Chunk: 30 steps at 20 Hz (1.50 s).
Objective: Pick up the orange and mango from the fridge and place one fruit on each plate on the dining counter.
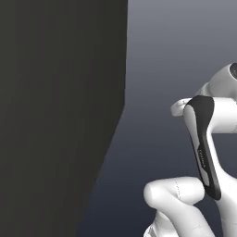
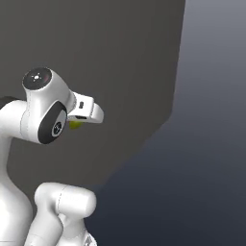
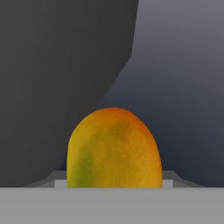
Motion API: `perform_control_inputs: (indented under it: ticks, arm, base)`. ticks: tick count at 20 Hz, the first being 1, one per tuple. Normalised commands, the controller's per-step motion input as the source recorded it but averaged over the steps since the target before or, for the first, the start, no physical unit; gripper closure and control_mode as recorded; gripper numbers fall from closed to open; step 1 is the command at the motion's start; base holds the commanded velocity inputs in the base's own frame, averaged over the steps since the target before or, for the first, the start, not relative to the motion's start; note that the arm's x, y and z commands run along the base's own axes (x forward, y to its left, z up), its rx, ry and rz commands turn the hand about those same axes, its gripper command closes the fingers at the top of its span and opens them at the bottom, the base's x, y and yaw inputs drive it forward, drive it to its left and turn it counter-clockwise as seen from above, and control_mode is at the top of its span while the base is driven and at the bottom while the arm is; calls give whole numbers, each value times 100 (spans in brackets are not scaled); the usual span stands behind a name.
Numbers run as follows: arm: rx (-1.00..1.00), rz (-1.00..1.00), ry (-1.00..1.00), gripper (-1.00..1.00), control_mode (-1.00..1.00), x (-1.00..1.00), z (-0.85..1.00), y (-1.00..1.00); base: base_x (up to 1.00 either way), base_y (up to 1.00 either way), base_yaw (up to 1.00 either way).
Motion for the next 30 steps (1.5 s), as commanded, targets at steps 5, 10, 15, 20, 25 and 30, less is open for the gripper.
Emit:
perform_control_inputs:
  ticks: [5, 10, 15, 20, 25, 30]
  arm:
    - [0, 0, 0, 100, 100, 0, 0, 0]
    - [0, 0, 0, 100, 100, 0, 0, 0]
    - [0, 0, 0, 100, 100, 0, 0, 0]
    - [0, 0, 0, 100, 100, 0, 0, 0]
    - [0, 0, 0, 100, 100, 0, 0, 0]
    - [0, 0, 0, 100, 100, 0, 0, 0]
  base:
    - [100, -79, 46]
    - [100, -96, 42]
    - [100, -98, 45]
    - [100, -100, 45]
    - [100, -100, 42]
    - [100, -100, 38]
